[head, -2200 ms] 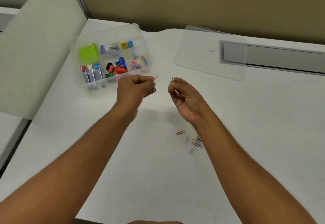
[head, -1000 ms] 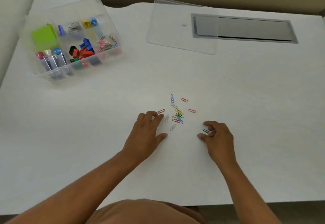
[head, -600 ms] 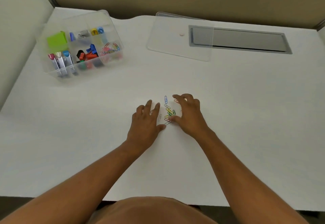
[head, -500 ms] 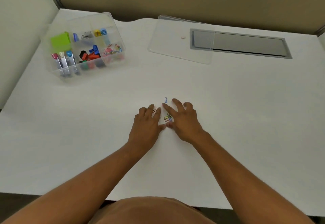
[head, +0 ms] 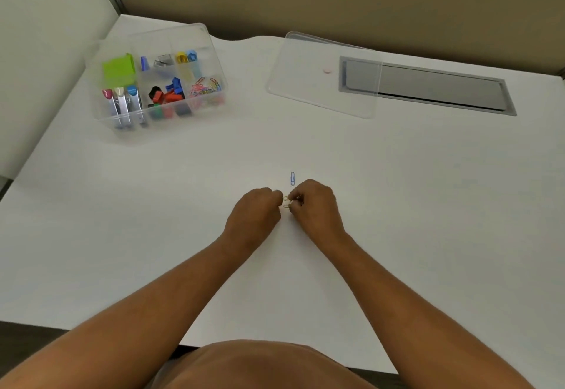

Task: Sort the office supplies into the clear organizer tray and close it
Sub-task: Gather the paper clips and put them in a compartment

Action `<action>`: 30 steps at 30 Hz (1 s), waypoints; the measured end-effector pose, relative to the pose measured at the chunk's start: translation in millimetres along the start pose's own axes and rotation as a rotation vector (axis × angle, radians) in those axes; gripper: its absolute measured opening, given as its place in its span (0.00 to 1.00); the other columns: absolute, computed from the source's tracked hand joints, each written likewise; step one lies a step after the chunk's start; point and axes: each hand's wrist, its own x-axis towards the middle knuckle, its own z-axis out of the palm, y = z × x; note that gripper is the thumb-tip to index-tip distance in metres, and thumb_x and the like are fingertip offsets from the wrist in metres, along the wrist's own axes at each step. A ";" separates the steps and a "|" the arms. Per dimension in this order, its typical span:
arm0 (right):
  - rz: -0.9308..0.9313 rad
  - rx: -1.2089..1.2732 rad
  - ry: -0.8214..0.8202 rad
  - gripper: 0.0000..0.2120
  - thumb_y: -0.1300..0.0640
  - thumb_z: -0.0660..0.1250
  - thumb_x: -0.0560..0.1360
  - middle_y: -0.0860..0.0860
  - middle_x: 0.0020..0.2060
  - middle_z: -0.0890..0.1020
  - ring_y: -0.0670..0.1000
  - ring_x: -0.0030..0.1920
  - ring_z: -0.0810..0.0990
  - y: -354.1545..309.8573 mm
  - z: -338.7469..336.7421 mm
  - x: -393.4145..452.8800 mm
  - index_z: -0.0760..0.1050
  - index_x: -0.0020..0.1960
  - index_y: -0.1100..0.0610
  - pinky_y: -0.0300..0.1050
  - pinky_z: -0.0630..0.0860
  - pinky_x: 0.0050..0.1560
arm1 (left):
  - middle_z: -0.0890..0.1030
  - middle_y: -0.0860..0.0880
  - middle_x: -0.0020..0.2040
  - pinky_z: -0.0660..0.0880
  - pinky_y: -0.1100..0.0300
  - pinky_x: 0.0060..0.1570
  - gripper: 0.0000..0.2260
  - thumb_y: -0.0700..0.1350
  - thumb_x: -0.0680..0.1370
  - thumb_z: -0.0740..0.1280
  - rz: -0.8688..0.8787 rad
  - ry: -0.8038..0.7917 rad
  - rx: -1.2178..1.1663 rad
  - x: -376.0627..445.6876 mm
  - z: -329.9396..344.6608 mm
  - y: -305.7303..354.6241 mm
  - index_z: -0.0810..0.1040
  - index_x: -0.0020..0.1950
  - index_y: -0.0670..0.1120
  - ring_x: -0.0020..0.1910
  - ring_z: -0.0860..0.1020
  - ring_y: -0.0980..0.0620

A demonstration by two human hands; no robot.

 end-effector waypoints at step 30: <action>-0.032 0.112 0.038 0.13 0.61 0.65 0.83 0.55 0.62 0.83 0.54 0.60 0.83 -213.9 50.1 253.7 0.82 0.65 0.59 0.43 0.80 0.60 | 0.87 0.45 0.58 0.72 0.65 0.51 0.11 0.44 0.81 0.69 -0.383 0.326 -0.289 206.9 -166.7 -186.9 0.86 0.61 0.45 0.55 0.84 0.50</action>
